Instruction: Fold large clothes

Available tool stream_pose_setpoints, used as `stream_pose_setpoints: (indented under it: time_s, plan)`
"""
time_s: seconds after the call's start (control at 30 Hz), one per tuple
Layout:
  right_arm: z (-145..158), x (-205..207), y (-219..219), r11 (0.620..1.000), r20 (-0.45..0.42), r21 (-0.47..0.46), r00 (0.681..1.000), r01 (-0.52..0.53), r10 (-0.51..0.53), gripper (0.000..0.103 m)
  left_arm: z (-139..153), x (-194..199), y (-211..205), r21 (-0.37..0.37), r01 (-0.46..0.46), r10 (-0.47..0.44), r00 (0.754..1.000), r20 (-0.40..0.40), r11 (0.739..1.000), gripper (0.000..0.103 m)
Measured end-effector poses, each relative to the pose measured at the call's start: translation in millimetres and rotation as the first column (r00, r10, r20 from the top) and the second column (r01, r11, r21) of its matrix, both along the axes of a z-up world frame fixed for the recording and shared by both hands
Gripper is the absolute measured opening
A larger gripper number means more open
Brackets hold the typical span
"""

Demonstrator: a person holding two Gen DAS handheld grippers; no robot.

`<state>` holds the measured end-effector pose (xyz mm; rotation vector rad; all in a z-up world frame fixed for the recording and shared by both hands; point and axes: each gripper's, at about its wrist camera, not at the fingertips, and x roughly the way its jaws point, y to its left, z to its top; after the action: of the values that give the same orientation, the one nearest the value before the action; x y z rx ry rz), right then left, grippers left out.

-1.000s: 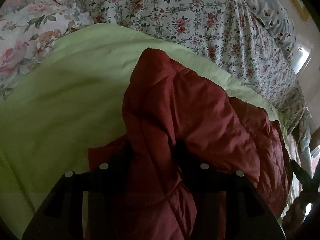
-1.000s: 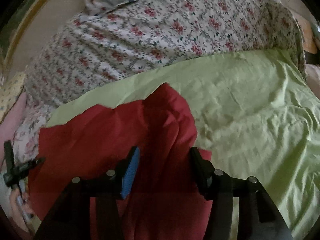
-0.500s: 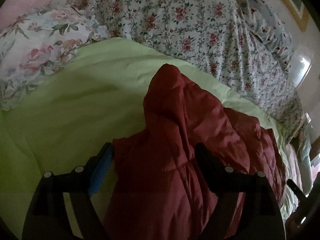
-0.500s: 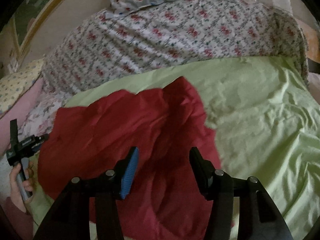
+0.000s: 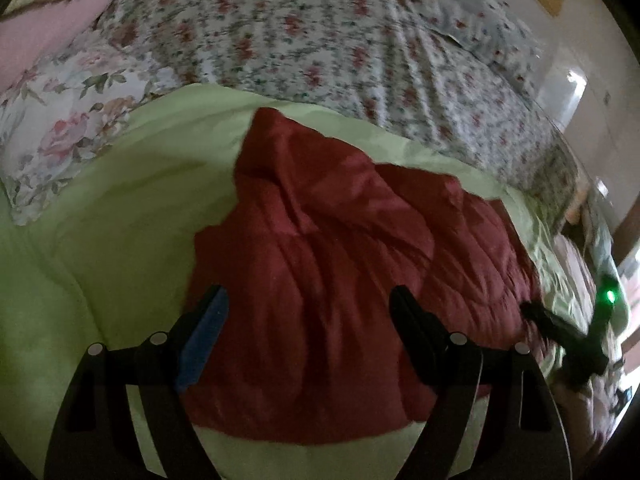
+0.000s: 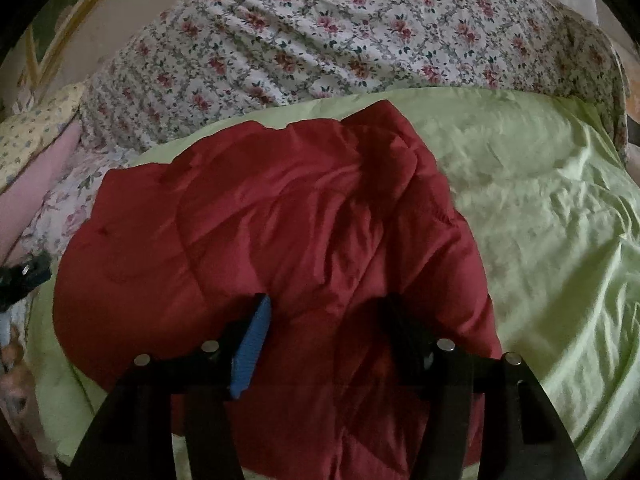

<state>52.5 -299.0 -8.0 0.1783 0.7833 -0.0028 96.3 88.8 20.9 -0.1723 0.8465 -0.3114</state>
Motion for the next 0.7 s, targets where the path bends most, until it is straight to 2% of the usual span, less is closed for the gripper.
stream_pose_setpoints:
  time_s: [0.17,0.27,0.47,0.7]
  plan:
    - [-4.6,7.5,1.7,1.0,0.003,-0.024,1.0,0.017,-0.017,0.062,4.7,-23.3,-30.0,0.027,0.096,-0.096,0.995,0.007,0.995,0.083]
    - [-5.5,8.3,1.6,0.999,0.004,-0.026,1.0,0.022,-0.022,0.062,3.9,-32.6,-55.0,0.074,0.146,-0.147,0.989,0.015,0.987,0.083]
    - [-4.4,7.3,-1.0,1.0,0.003,-0.011,1.0,0.028,-0.028,0.063,-26.9,-17.0,-81.5,0.175,0.125,-0.116,0.991,-0.062,0.977,0.083]
    - [11.2,-9.4,5.5,0.999,0.014,0.045,1.0,0.024,-0.025,0.065,-39.5,-4.8,-77.6,0.142,0.102,-0.09,0.992,-0.086,0.985,0.089]
